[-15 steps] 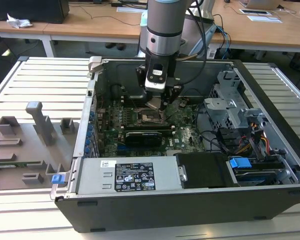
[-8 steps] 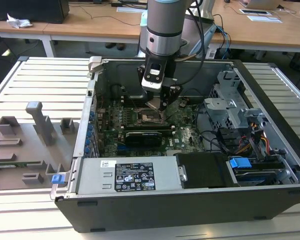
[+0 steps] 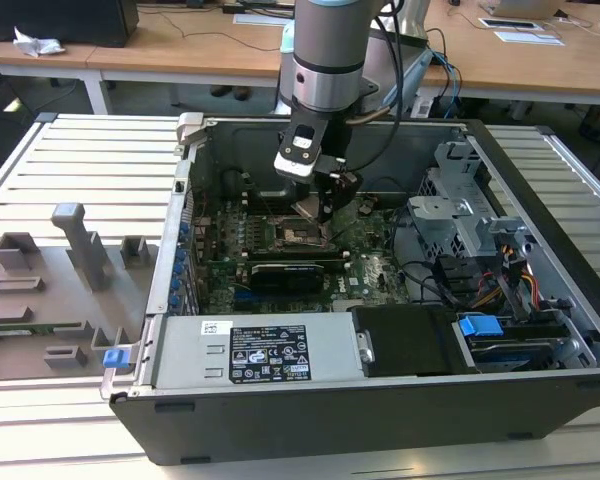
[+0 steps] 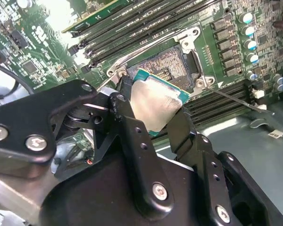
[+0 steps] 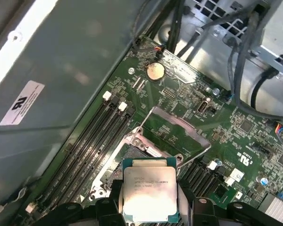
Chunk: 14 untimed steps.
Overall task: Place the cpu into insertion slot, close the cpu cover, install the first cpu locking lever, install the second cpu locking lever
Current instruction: 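Place the cpu into insertion slot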
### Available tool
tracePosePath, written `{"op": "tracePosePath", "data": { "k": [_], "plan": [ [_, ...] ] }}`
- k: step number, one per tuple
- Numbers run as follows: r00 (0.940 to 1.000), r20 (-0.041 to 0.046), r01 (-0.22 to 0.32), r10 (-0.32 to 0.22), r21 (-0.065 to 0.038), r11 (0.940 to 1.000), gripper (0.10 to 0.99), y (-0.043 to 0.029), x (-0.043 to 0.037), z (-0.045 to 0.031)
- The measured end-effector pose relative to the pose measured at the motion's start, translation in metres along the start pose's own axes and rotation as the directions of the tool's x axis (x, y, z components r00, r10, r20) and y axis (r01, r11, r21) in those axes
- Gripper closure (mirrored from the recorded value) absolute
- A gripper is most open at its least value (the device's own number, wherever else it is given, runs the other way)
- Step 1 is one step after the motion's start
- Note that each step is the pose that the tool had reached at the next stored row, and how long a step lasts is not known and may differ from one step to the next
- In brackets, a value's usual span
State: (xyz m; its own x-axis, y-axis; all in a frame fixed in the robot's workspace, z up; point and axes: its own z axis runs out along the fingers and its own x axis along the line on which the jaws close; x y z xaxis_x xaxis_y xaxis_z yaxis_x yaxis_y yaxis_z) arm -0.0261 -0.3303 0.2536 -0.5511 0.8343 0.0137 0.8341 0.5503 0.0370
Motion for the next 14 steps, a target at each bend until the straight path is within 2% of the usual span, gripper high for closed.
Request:
{"op": "tracePosePath", "data": {
  "k": [5,9,14],
  "plan": [
    [0.9958,0.0038,-0.091,0.091,-0.001,0.9958,0.545,0.0,0.0,0.0001],
    [0.9913,0.0053,-0.132,0.132,-0.002,0.9913,0.545,0.0,0.0,0.0001],
    [0.9812,0.0081,-0.193,0.193,-0.003,0.9813,0.545,0.0,0.0,0.0001]
  ]
}}
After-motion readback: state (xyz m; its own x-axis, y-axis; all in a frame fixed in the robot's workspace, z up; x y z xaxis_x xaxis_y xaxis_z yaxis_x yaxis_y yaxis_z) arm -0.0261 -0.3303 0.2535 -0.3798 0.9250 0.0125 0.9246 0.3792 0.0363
